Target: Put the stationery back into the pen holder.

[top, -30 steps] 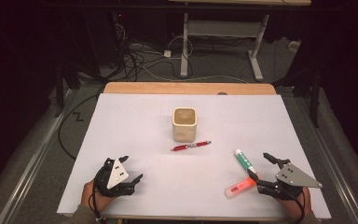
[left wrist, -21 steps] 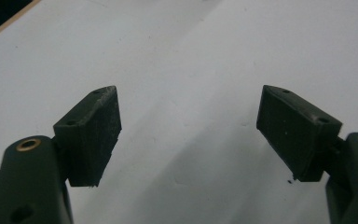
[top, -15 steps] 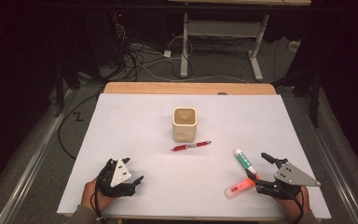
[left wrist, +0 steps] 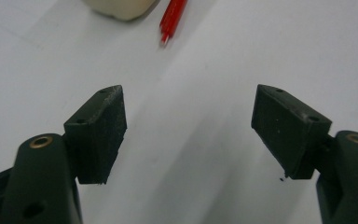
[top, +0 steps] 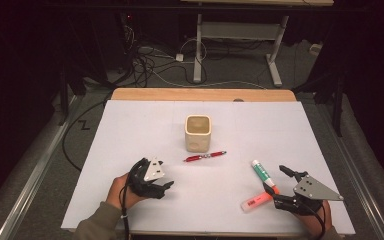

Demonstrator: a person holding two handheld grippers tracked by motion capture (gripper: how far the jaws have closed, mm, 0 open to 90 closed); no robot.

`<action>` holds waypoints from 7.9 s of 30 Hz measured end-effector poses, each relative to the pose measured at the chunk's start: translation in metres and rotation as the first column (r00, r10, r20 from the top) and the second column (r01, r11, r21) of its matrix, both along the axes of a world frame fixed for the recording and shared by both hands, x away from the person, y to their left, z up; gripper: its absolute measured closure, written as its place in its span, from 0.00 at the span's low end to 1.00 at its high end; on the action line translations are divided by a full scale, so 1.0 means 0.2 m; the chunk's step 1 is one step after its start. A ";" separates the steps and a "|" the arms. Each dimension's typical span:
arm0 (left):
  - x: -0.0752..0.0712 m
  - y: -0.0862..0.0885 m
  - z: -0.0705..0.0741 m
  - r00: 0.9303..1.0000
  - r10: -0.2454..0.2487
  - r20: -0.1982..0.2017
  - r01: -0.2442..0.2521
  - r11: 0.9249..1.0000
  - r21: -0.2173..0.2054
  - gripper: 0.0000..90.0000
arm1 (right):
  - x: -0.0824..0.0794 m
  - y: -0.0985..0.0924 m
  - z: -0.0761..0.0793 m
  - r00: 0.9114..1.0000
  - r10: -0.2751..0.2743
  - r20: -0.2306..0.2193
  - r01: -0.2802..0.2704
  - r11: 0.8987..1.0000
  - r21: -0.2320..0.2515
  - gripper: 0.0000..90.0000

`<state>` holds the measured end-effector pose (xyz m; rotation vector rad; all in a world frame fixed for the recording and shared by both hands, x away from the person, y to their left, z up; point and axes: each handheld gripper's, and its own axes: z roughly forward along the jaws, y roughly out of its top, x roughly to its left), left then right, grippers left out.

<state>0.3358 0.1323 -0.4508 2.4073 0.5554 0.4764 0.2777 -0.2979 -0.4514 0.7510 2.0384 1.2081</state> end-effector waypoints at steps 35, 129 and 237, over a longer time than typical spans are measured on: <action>0.48 -0.64 0.01 0.958 -0.143 -0.249 0.189 0.967 0.174 0.63 | -0.02 0.01 0.02 0.999 0.043 0.007 -0.043 0.999 0.013 0.28; 0.54 -0.32 0.45 0.976 -0.020 0.217 0.145 0.802 -0.579 0.85 | -0.02 -0.01 0.02 0.999 0.016 0.036 -0.017 0.999 0.048 0.28; 0.02 -0.23 0.22 0.920 -0.005 0.391 0.104 0.967 -0.232 0.24 | -0.01 0.00 -0.01 1.000 0.006 0.015 -0.006 1.000 0.016 0.28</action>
